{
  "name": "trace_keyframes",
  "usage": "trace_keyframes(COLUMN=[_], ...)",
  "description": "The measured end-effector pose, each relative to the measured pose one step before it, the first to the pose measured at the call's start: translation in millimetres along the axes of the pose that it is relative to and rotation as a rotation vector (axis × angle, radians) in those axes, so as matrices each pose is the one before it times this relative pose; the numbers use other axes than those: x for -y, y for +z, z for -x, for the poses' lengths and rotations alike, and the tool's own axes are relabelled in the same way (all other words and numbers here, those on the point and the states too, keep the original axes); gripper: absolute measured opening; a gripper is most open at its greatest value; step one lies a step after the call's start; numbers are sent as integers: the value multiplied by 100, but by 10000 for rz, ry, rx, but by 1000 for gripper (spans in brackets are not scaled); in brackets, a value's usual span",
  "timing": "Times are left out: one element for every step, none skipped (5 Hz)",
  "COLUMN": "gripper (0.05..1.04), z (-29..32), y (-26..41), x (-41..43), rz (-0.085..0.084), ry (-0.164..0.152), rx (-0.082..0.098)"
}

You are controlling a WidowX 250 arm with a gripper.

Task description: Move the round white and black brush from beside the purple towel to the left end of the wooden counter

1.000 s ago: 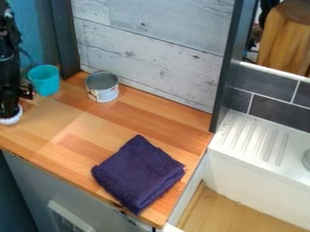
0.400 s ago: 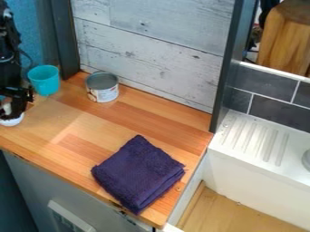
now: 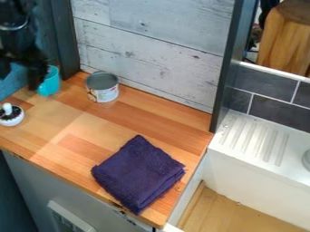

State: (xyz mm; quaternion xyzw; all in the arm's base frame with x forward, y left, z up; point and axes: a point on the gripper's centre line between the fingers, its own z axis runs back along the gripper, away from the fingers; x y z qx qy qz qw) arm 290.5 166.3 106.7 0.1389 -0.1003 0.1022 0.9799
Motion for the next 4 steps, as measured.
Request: trace_keyframes(gripper=[1003, 1003, 1003, 1001], z=[1676, 1768, 632, 306], y=[410, -709, -1004, -1366], x=[4062, 5462, 5011, 5005], rz=[1100, 1223, 203, 96], ry=[-650, -1930, -900, -1042], rx=[-200, -232, -355, -332])
